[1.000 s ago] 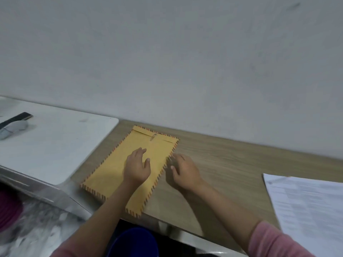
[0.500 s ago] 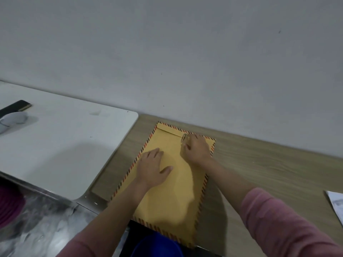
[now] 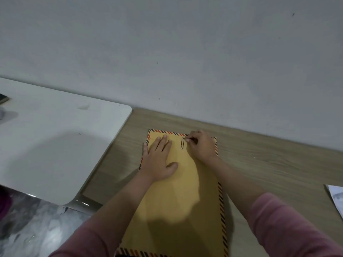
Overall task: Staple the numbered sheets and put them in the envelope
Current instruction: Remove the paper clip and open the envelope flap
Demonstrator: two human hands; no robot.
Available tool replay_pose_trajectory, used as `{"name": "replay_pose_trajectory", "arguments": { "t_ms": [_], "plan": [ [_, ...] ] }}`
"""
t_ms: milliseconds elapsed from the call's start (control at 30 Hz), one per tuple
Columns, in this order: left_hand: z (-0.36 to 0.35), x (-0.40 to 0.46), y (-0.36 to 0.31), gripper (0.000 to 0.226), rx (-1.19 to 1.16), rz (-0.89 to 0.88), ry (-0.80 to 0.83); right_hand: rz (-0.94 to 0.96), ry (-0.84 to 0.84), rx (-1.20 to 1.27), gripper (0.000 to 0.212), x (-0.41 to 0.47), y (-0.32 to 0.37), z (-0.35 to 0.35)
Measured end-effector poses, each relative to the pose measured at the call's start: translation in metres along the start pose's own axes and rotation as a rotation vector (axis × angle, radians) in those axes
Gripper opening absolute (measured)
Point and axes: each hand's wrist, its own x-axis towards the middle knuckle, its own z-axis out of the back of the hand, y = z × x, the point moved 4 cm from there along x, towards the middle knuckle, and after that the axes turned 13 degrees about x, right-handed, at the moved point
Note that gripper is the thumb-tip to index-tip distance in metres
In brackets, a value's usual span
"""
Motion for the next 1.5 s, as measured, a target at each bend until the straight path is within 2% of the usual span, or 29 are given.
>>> {"name": "replay_pose_trajectory", "arguments": {
  "t_ms": [133, 333, 600, 700, 1067, 1167, 1300, 1400, 1500],
  "plan": [
    [-0.003, 0.004, 0.003, 0.093, 0.009, -0.034, 0.003, -0.017, 0.058, -0.005, 0.010, 0.008, -0.001, -0.001],
    [-0.002, 0.000, 0.003, 0.088, 0.035, -0.091, -0.019, -0.015, 0.173, -0.265, 0.019, 0.009, 0.001, -0.005],
    [-0.002, -0.002, 0.002, 0.089, 0.020, -0.107, -0.004, -0.033, 0.238, -0.050, 0.006, 0.008, -0.010, 0.010],
    [-0.002, -0.002, 0.002, 0.089, 0.018, -0.113, -0.002, -0.014, 0.228, 0.004, 0.010, 0.007, -0.011, 0.016],
    [-0.002, -0.001, 0.003, 0.090, 0.018, -0.117, 0.006, 0.040, 0.333, -0.265, 0.006, 0.015, -0.005, 0.005],
    [-0.001, -0.002, 0.002, 0.090, 0.013, -0.120, 0.001, -0.002, 0.335, -0.246, 0.012, 0.016, -0.002, 0.010],
    [-0.001, -0.001, 0.002, 0.090, 0.023, -0.114, 0.003, -0.077, 0.255, -0.104, 0.012, 0.019, -0.007, 0.015],
    [0.000, -0.001, 0.001, 0.091, 0.020, -0.112, 0.004, -0.064, 0.245, -0.001, 0.006, 0.019, -0.011, 0.020],
    [-0.001, -0.001, 0.002, 0.090, 0.025, -0.113, -0.001, -0.040, 0.251, 0.044, 0.012, 0.016, -0.012, 0.024]
  ]
}}
